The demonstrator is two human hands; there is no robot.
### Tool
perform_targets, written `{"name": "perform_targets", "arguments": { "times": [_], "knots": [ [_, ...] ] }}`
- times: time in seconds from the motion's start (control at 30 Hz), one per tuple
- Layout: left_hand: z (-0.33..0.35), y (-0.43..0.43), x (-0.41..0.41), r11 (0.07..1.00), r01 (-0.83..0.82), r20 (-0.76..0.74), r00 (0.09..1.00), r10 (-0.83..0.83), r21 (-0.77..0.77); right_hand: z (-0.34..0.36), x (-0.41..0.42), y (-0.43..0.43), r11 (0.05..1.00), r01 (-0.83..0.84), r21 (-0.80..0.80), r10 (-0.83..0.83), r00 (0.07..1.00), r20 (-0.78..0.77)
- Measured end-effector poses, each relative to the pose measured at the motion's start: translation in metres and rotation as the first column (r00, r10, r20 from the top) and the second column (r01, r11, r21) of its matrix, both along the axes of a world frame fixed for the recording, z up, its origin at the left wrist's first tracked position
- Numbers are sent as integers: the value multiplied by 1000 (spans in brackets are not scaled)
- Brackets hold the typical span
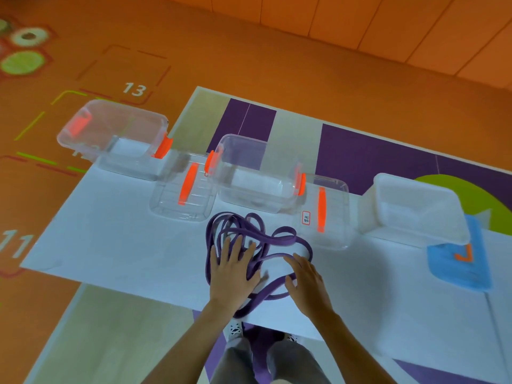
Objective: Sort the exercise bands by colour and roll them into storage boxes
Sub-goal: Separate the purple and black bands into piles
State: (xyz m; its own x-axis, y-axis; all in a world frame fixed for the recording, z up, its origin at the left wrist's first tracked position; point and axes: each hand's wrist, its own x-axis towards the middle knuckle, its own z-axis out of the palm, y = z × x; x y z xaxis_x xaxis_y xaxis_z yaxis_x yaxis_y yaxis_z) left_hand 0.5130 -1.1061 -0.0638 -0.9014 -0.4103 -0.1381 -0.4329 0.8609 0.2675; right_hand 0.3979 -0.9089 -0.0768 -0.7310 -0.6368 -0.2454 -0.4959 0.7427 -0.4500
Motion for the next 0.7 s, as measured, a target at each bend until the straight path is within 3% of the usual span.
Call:
{"name": "perform_targets", "arguments": {
  "times": [0.2,0.37,0.6,0.7],
  "knots": [
    [21,25,-21,980,197,61,978,-197,1,30,-7,23,999,36,16,-36,999,-29],
    [51,69,-47,954,300,61,952,-300,9,59,-12,68,993,98,62,-88,985,-148],
    [87,182,-91,885,445,99,895,-435,-137,88,-20,194,958,281,-57,-283,899,-334],
    [101,250,-107,878,467,72,884,-462,-107,97,-23,272,932,358,-59,-352,854,-384]
  ]
}}
